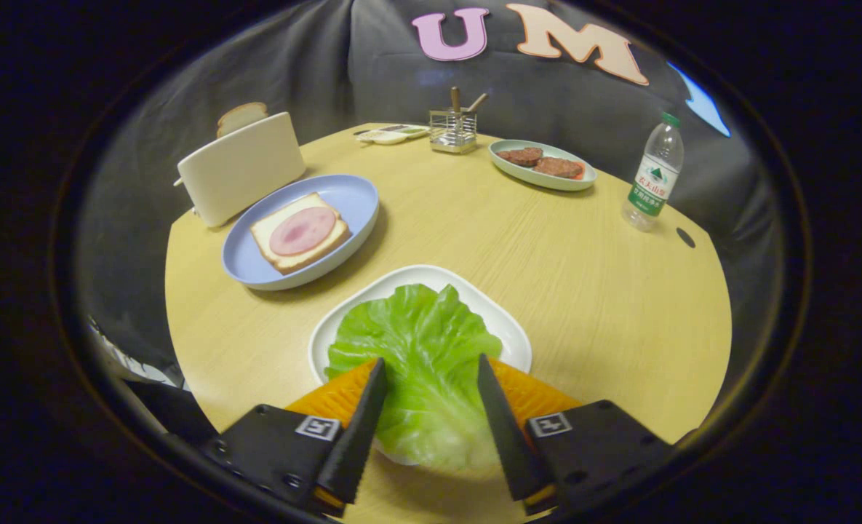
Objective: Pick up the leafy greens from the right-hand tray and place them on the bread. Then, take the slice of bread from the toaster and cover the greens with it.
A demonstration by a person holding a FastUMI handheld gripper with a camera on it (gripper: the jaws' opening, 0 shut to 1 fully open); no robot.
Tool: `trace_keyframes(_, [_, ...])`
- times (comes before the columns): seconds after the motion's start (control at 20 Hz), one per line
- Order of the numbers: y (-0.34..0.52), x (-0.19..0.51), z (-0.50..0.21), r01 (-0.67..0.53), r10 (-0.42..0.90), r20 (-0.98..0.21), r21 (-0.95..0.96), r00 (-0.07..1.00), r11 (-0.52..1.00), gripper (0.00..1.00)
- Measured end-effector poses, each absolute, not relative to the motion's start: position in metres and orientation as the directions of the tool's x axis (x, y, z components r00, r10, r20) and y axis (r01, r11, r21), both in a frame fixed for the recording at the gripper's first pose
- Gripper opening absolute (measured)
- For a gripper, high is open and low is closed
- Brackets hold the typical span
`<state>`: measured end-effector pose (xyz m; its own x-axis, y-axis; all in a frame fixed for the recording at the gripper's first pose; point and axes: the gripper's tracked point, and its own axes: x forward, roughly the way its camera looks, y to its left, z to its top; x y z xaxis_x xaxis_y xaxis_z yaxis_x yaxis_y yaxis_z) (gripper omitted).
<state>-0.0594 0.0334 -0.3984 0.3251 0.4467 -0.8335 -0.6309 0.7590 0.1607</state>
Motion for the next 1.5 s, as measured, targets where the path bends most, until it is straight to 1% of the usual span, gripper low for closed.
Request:
trace_keyframes(0.05, [0.034, -0.061, -0.396, -0.629, 0.442, -0.837, 0.16, 0.323, 0.761, 0.62])
trace_keyframes(0.2, [0.036, -0.063, -0.397, -0.621, 0.43, -0.846, 0.158, 0.315, 0.767, 0.35])
trace_keyframes(0.25, [0.039, -0.066, -0.395, -0.626, 0.441, -0.847, 0.175, 0.298, 0.76, 0.36])
trace_keyframes(0.35, [0.039, -0.063, -0.395, -0.626, 0.428, -0.847, 0.154, 0.314, 0.764, 0.06])
trace_keyframes(0.55, [0.043, -0.06, -0.381, -0.634, 0.41, -0.845, 0.114, 0.343, 0.765, 0.06])
trace_keyframes(0.95, [0.081, -0.047, -0.325, -0.646, 0.441, -0.805, 0.096, 0.397, 0.757, 0.06])
trace_keyframes(1.2, [0.119, -0.043, -0.302, -0.67, 0.468, -0.788, 0.097, 0.4, 0.736, 0.06])
trace_keyframes(1.5, [0.174, -0.044, -0.301, -0.703, 0.498, -0.784, 0.114, 0.371, 0.702, 0.06])
